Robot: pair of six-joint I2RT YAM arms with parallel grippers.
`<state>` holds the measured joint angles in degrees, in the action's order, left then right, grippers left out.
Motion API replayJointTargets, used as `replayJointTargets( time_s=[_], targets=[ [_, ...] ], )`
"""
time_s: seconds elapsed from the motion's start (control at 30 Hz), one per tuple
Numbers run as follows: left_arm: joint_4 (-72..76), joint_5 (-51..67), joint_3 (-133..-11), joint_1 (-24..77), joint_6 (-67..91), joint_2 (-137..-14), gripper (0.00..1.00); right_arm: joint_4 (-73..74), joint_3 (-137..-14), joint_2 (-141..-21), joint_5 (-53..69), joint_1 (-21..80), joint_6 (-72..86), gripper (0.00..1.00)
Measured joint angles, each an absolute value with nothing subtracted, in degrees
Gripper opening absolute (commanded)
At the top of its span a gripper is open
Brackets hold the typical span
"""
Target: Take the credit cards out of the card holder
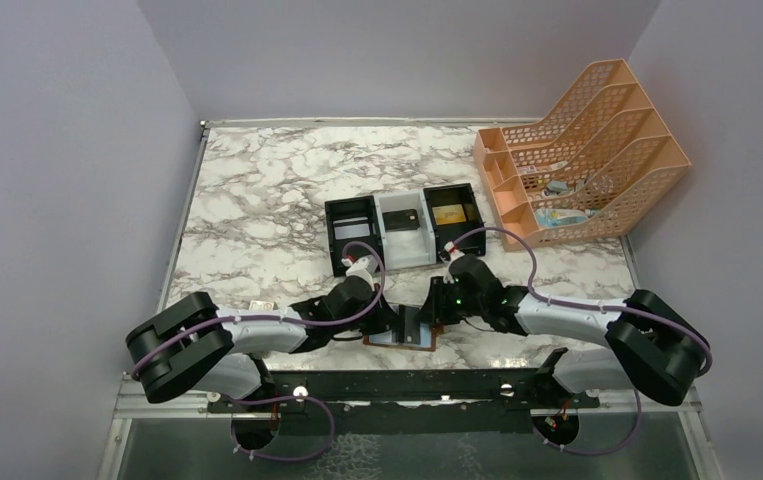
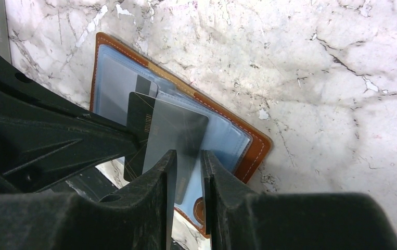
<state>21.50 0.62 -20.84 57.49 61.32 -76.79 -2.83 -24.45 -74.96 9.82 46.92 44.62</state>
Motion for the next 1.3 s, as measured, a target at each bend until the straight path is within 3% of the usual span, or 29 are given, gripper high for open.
replayJointTargets(
  time_s=[0.43,0.5,0.8,1.1,1.3],
  targets=[
    [21.80,0.56,-20.29,57.49,61.39,-76.12,0.00,-0.08,-25.93,-73.06,15.38,46.92,38.61,0.25],
    [21.80,0.58,-20.29,57.49,61.36,-76.12,0.07,-0.56,-26.39,-73.06,17.19,46.92,37.76,0.25],
    [21.39,0.62,-20.29,57.49,60.97,-76.20,0.22,2.33,-28.16,-76.62,14.06,46.92,39.07,0.22],
    [21.82,3.18,-21.19,57.49,60.31,-78.54,0.21,0.78,-26.87,-76.82,12.60,46.87,41.93,0.22],
    [21.82,3.64,-21.23,57.49,59.83,-78.83,0.07,0.01,-26.59,-76.82,12.19,46.87,42.46,0.22]
  ],
)
